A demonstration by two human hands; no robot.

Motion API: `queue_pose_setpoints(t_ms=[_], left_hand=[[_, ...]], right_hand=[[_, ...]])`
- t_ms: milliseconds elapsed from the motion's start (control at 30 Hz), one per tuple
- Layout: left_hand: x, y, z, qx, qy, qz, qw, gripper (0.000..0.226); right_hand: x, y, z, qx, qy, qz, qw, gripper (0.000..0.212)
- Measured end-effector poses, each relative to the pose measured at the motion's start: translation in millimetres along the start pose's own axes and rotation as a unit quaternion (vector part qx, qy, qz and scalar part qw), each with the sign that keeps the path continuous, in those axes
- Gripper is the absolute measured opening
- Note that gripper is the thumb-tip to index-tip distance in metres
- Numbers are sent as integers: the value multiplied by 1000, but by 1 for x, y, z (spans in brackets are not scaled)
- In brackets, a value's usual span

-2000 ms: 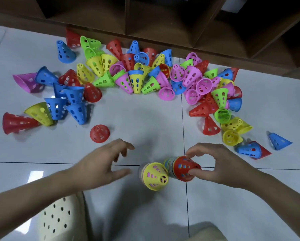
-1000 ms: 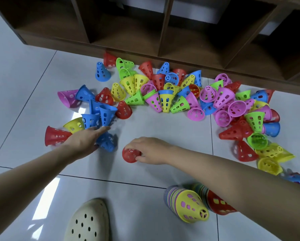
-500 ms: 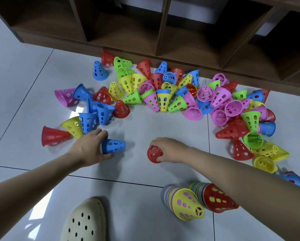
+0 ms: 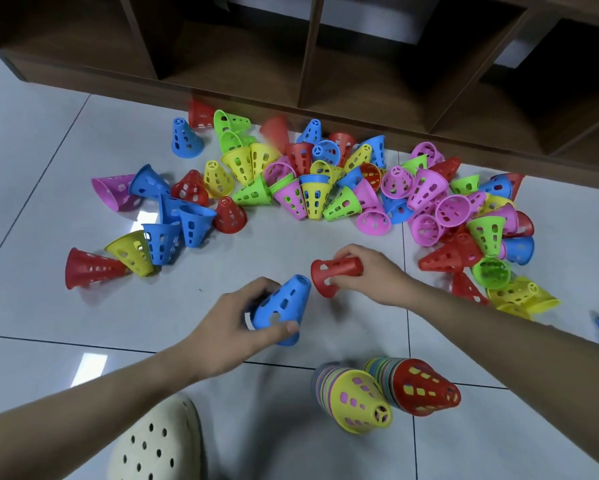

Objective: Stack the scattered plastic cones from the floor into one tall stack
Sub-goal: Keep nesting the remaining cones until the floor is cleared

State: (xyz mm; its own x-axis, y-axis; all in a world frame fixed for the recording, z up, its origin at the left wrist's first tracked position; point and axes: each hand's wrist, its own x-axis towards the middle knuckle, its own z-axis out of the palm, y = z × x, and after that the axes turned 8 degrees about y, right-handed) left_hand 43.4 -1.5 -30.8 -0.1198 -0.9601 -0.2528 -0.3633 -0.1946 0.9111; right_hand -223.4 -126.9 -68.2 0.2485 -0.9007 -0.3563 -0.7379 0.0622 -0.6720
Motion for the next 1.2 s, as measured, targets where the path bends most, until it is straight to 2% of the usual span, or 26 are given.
queue_pose_setpoints(t_ms=[300, 567, 667, 767, 933, 1200], left_hand=[[-29, 49, 39, -99, -79, 51, 991, 36], [-43, 52, 64, -4, -157, 111, 981, 42], [-43, 46, 74, 24, -164, 135, 977, 45], [-42, 35, 81, 70, -170, 167, 969, 50], [-39, 18, 84, 101, -153, 208, 961, 54], [-28, 7, 66, 111, -137, 209, 962, 39]], right_hand=[[-85, -23, -87, 63, 13, 11, 998, 37], [-155, -33, -122, 101, 6, -2, 995, 37], [-174, -22, -125, 0, 5, -23, 1000, 41], [-189, -13, -123, -125, 1, -96, 988, 45], [-198, 1, -113, -154, -50, -136, 977, 41], [-187, 8, -111, -177, -83, -158, 968, 39]])
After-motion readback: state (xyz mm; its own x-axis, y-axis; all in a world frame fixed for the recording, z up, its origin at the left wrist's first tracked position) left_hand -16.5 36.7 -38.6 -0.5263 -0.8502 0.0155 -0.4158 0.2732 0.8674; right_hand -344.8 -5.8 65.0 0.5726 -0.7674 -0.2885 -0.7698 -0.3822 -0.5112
